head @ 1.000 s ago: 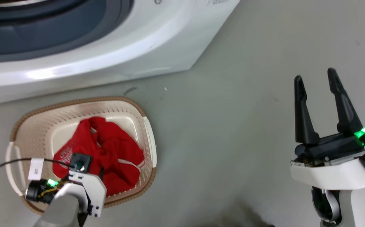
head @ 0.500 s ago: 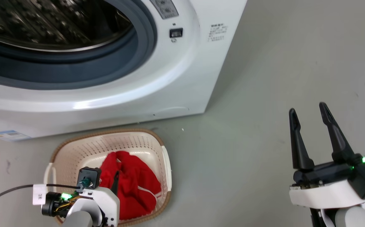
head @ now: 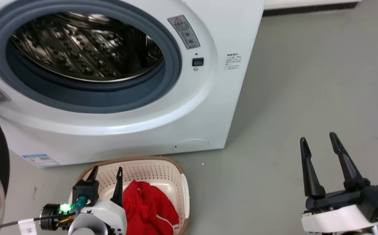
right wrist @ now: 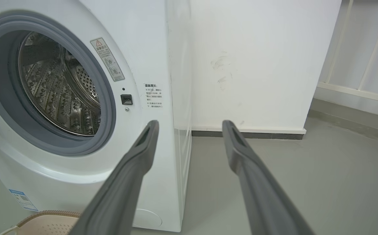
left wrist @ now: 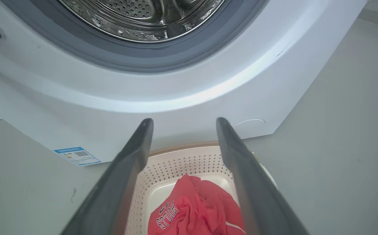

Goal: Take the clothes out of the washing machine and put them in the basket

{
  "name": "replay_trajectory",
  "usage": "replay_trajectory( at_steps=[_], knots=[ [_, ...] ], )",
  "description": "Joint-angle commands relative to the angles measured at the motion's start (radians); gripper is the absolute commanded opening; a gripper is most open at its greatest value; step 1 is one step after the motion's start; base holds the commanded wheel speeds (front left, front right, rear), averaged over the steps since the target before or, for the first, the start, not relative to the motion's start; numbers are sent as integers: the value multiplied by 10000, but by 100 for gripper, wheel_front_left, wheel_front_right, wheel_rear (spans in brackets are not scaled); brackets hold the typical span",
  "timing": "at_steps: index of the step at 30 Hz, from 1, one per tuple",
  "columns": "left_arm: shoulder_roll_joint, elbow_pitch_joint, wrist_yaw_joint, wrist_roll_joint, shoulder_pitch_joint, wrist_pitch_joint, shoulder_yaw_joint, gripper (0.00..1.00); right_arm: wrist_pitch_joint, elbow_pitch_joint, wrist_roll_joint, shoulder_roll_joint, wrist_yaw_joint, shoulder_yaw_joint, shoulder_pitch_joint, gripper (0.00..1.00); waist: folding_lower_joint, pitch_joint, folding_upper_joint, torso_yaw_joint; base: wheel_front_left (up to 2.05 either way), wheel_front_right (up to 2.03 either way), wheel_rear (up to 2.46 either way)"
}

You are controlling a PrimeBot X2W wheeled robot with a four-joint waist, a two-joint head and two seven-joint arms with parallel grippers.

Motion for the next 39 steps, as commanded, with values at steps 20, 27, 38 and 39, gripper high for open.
replay_trajectory(
  at_steps=[20,27,38,39],
  knots=[
    [-1094,-4007,73,1410,2079,-25,2286,100,-22,112,-150,3,-7,-247,950,100,2,-1337,0,644,0,0,0],
    [-1392,-4567,-268,1691,2642,-25,2650,100,-22,115,-37,4,-7,-326,1147,100,2,-1541,0,684,0,0,0],
    [-1653,-4659,-603,1906,2845,-25,2919,100,-22,174,86,4,-7,-305,1209,100,2,-1590,0,633,0,0,0],
    [-1669,-4665,-622,1912,2853,-25,2941,100,-22,172,87,4,-7,-302,1202,100,2,-1592,0,629,0,0,0]
  ],
)
